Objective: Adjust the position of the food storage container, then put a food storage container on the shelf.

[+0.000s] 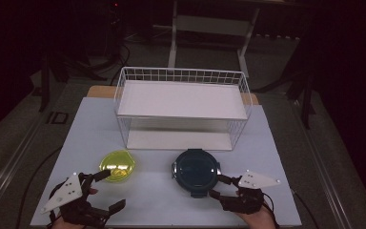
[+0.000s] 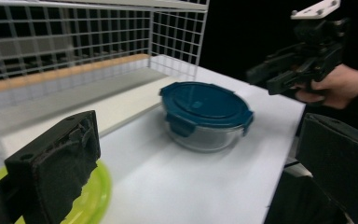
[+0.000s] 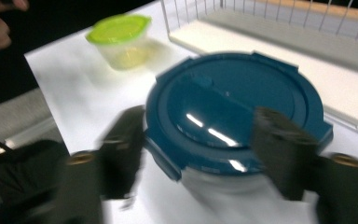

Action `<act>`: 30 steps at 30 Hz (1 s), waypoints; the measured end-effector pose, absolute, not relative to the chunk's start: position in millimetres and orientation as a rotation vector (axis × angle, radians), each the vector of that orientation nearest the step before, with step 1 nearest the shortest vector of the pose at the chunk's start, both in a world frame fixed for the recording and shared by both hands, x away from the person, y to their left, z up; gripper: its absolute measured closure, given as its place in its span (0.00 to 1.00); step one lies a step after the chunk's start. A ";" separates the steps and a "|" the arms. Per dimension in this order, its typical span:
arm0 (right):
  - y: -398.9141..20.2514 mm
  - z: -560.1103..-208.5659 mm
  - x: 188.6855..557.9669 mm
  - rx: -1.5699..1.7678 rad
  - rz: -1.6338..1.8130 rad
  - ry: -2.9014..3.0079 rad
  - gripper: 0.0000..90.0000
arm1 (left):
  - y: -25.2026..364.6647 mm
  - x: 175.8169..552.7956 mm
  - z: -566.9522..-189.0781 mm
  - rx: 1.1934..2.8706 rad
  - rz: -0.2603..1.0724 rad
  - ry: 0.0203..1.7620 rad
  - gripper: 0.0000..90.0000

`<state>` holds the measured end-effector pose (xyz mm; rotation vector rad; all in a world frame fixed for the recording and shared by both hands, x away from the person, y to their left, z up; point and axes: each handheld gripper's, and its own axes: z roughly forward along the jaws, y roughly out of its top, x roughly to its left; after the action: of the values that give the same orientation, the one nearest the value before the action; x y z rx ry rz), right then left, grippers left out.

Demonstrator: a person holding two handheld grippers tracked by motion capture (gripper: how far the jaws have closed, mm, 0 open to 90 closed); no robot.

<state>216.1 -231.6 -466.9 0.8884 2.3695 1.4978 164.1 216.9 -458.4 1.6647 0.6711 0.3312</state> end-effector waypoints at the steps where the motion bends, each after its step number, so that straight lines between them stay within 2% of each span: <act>1: -231.9 -465.3 217.0 0.886 1.518 2.367 0.28 | 215.3 165.1 -457.2 1.667 0.322 0.675 0.00; 3: -231.9 -461.7 218.4 0.864 1.536 2.369 0.19 | 211.7 167.7 -454.0 1.684 0.310 0.675 0.00; 7: -231.2 -453.4 219.4 0.832 1.555 2.361 0.13 | 202.6 173.9 -444.7 1.685 0.285 0.661 0.00; 14: -238.2 -436.8 219.2 0.800 1.578 2.281 0.19 | 181.3 185.2 -423.6 1.682 0.231 0.610 0.00; 17: -242.5 -430.0 221.4 0.810 1.568 2.271 0.19 | 172.9 191.7 -416.9 1.686 0.205 0.606 0.00; 24: -249.8 -420.7 224.2 0.832 1.553 2.172 0.19 | 148.2 204.3 -404.4 1.777 0.248 0.566 0.00; 30: -254.5 -416.2 229.3 0.825 1.572 2.141 0.20 | 132.6 218.9 -400.4 1.802 0.236 0.566 0.00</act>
<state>229.3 -254.5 -416.2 0.8249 2.1410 1.5717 218.9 132.6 -400.4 1.8016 0.5662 0.2359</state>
